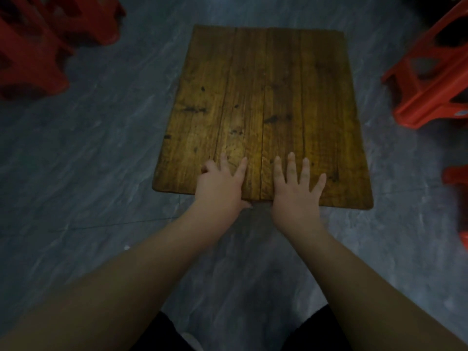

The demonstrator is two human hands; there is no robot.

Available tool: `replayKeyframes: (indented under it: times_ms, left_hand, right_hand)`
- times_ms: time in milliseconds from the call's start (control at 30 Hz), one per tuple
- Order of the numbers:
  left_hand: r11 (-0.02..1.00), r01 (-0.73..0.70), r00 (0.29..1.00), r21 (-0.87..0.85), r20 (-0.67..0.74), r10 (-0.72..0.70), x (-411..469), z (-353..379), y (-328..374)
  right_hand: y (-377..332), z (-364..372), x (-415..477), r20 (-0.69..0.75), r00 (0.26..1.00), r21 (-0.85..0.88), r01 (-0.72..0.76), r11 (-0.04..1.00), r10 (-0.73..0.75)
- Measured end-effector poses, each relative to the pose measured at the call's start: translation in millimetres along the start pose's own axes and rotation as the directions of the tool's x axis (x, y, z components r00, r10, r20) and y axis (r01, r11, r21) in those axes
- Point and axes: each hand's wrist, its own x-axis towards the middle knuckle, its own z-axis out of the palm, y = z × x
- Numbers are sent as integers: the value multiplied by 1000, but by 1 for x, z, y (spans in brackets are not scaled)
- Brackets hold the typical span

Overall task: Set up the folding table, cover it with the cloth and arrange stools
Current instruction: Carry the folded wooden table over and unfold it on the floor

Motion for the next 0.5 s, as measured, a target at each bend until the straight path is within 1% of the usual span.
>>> replayKeyframes:
  times_ms: [167,300,367,500]
  left_hand:
    - [997,4,1000,-76,19,-2,1,-6,-5]
    - [991,0,999,-131,42,5,-8,2,-8]
    - [981,-12,999,-193,49,22,-11,3,-15]
    - [948,-46,988,-316,124,90,-14,-3,-32]
  right_hand:
    - [1,-7,6,71,997,3,3,1000,-3]
    - [4,-10,3,140,990,18,1,1000,-3]
    - [6,-17,4,196,980,40,1,999,-9]
    - [19,-37,6,320,946,131,12,991,-53]
